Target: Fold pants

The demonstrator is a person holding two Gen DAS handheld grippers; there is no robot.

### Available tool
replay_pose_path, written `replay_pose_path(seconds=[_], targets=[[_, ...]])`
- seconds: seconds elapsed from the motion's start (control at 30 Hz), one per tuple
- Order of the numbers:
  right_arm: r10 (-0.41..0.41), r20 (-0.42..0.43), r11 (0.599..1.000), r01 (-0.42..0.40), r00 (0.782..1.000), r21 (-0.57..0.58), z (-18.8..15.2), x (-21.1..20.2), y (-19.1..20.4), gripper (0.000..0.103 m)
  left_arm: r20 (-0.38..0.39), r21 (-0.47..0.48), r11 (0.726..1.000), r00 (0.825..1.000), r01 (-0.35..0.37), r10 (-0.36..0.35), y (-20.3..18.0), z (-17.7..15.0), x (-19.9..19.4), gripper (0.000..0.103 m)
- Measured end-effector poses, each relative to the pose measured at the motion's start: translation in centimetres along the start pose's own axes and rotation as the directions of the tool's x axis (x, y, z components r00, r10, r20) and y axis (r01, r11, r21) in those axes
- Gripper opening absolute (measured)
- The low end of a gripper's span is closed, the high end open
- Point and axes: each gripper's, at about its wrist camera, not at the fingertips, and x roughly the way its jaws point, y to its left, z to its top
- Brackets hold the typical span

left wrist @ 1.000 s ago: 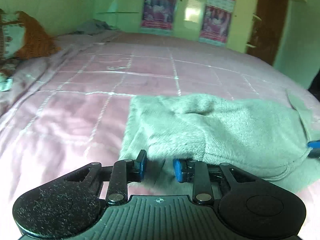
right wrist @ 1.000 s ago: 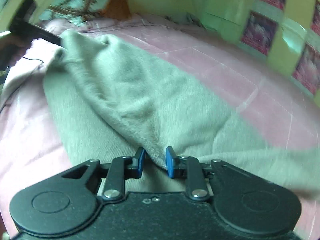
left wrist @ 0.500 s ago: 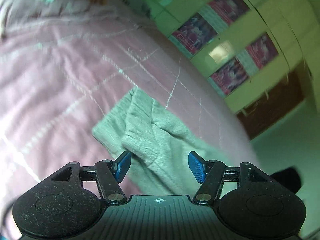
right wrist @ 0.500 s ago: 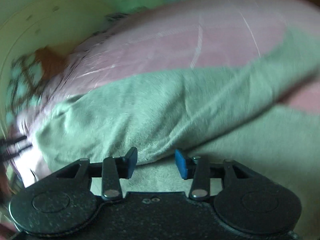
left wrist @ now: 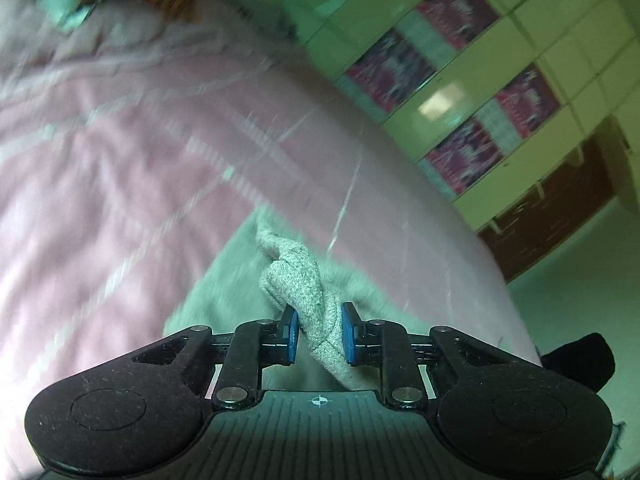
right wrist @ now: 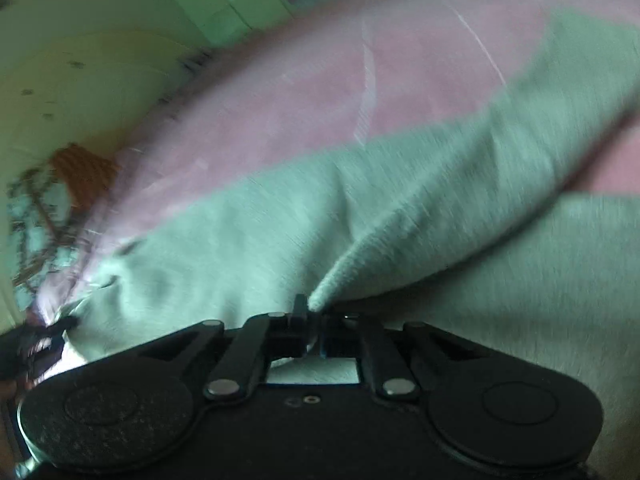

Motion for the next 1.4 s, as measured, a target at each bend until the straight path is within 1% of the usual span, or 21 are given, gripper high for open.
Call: replay_pose_path(seconds=[0.1, 0.17, 0.2, 0.27, 0.33, 0.4, 0.5, 0.6, 0.73, 0.77, 0.83, 0.9, 0.93, 1.07, 1.1, 1.17, 1.2, 1.23, 1.3, 1.37, 1.4], targets=[[0.061, 0.083, 0.995, -0.054, 0.995, -0.081, -0.9, -3.4, 1.6, 0.006, -0.039, 0.059, 0.998, 0.999, -0.019, 0.021, 0.2, 0.7, -0.4, 0.022], [0.070, 0.095, 0.992, -0.060, 0.993, -0.108, -2.5, -4.5, 1.9, 0.006, -0.140, 0.126, 0.985, 0.981, -0.114, 0.132, 1.1, -0.5, 1.2, 0.022], [0.062, 0.078, 0.993, -0.054, 0.995, -0.106, -3.7, -4.0, 1.7, 0.006, -0.171, 0.127, 0.983, 0.973, -0.134, 0.155, 2.0, -1.3, 2.0, 0.022], [0.007, -0.057, 0.998, -0.010, 0.998, -0.058, -5.6, -0.9, 0.3, 0.006, -0.157, 0.067, 0.991, 0.979, -0.119, 0.128, 2.8, -1.5, 1.7, 0.022], [0.028, -0.045, 1.000, -0.028, 0.999, -0.010, -6.4, -0.1, -0.9, 0.006, -0.116, 0.079, 0.992, 0.987, -0.100, 0.108, 1.7, -0.8, 0.7, 0.022], [0.024, -0.020, 0.999, -0.025, 1.000, -0.039, -6.3, -0.9, -0.2, 0.006, -0.100, 0.097, 0.991, 0.989, -0.096, 0.106, 0.9, -0.4, 0.0, 0.022], [0.042, 0.022, 0.993, -0.039, 0.999, -0.111, -6.1, -2.6, 1.4, 0.006, -0.106, 0.120, 0.985, 0.984, -0.127, 0.140, 1.1, -0.5, 0.0, 0.022], [0.005, -0.048, 0.994, -0.010, 0.999, -0.108, -6.5, -1.1, 1.1, 0.006, -0.110, 0.098, 0.985, 0.982, -0.145, 0.156, 2.1, -1.4, 0.5, 0.022], [0.020, -0.042, 0.996, -0.024, 0.999, -0.085, -7.0, -1.5, 0.3, 0.007, -0.094, 0.114, 0.976, 0.976, -0.186, 0.197, 1.3, -2.0, 0.3, 0.023], [0.027, -0.042, 0.996, -0.031, 0.999, -0.084, -6.8, -2.4, 0.4, 0.009, -0.090, 0.115, 0.973, 0.974, -0.200, 0.210, 1.0, -2.1, 0.1, 0.024], [0.034, -0.056, 0.996, -0.039, 0.998, -0.084, -6.5, -3.5, 0.3, 0.022, -0.069, 0.133, 0.960, 0.964, -0.246, 0.257, -0.1, -2.5, -0.8, 0.026], [0.011, -0.004, 0.996, -0.012, 1.000, -0.090, -5.9, -5.6, 0.7, 0.033, -0.023, 0.157, 0.950, 0.960, -0.271, 0.278, -1.8, -3.1, -2.3, 0.026], [0.016, 0.035, 0.994, -0.012, 0.999, -0.104, -5.7, -7.2, 0.6, 0.033, -0.008, 0.160, 0.947, 0.959, -0.277, 0.282, -2.6, -3.6, -2.9, 0.026], [-0.099, 0.145, 0.981, 0.121, 0.985, -0.153, -2.6, -9.1, 0.7, 0.040, -0.046, 0.152, 0.948, 0.956, -0.279, 0.288, -5.1, -5.5, -1.7, 0.028], [-0.141, 0.150, 0.974, 0.164, 0.979, -0.157, -1.4, -8.8, 0.4, 0.048, -0.053, 0.155, 0.944, 0.952, -0.292, 0.303, -5.6, -5.8, -1.0, 0.029], [-0.239, 0.111, 0.950, 0.256, 0.965, -0.176, 1.0, -6.6, 0.1, 0.050, -0.082, 0.166, 0.920, 0.925, -0.354, 0.371, -6.0, -6.6, 0.9, 0.033], [-0.277, 0.093, 0.939, 0.290, 0.956, -0.186, 1.9, -5.5, -0.1, 0.051, -0.107, 0.184, 0.913, 0.915, -0.365, 0.388, -5.8, -7.0, 1.9, 0.041], [-0.312, 0.066, 0.926, 0.319, 0.948, -0.203, 2.6, -4.0, -0.2, 0.051, -0.120, 0.200, 0.909, 0.911, -0.367, 0.394, -5.8, -7.5, 2.6, 0.047], [-0.388, -0.016, 0.893, 0.372, 0.921, -0.252, 3.2, -1.3, -0.7, 0.051, -0.110, 0.255, 0.892, 0.905, -0.374, 0.411, -6.4, -8.1, 3.2, 0.050], [-0.420, -0.014, 0.873, 0.400, 0.907, -0.279, 2.5, -0.6, -1.2, 0.050, -0.102, 0.312, 0.871, 0.898, -0.380, 0.428, -7.0, -8.5, 3.2, 0.050], [-0.420, -0.005, 0.869, 0.400, 0.908, -0.292, 1.9, -0.7, -1.3, 0.043, -0.102, 0.312, 0.873, 0.900, -0.375, 0.424, -6.9, -8.5, 3.0, 0.050]])
